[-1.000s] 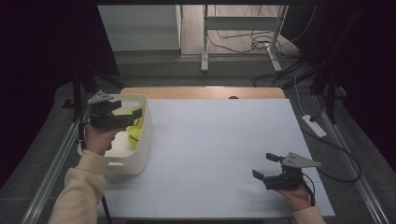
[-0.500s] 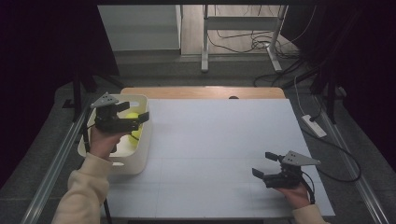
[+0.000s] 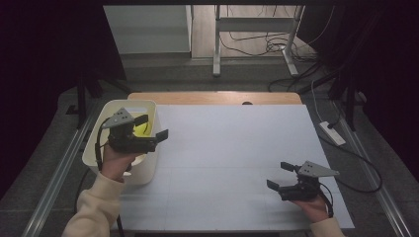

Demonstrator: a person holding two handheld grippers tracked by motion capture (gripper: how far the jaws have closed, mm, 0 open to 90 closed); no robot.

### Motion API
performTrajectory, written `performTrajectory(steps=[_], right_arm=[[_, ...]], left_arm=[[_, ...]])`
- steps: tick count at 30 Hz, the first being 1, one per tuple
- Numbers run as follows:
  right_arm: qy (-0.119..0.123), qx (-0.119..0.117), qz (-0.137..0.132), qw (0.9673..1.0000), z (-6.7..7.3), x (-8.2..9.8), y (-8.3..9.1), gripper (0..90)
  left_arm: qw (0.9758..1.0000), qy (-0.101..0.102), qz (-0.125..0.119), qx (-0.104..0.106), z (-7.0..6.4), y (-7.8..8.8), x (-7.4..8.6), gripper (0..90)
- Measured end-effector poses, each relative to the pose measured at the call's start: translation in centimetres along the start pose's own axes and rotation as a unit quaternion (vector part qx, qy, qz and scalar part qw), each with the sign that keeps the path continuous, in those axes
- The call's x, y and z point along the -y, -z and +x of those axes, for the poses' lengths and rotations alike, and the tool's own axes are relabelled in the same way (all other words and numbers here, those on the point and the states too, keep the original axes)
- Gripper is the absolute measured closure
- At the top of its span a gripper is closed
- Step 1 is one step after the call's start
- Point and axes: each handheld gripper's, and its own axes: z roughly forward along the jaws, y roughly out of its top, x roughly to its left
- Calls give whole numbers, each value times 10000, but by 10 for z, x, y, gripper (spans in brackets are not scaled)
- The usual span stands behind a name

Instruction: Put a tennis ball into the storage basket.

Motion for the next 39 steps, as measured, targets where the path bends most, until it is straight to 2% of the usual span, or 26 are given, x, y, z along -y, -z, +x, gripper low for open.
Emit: performTrajectory(steps=[4,11,13,22,28,35,39], right_arm=[[18,3,31,10000,0,0,-1,81],[65,39,58,10000,1,-1,-2,81],[63,50,64,9999,2,-1,-1,81],[57,102,61,9999,4,0,2,81],[44,112,47,9999,5,1,4,81],[73,116,45,9999,7,1,6,81],[56,125,30,9999,7,1,6,81]], left_arm=[[9999,-74,-106,-7,-9,2,4,93],[9994,-159,-147,259,-27,4,13,94],[9990,-181,-255,315,-34,5,16,105],[9969,-330,-131,700,-56,-1,28,104],[9955,-366,-120,863,-69,2,40,97],[9957,-317,-100,866,-76,6,57,98],[9958,-451,-63,798,-80,8,71,101]])
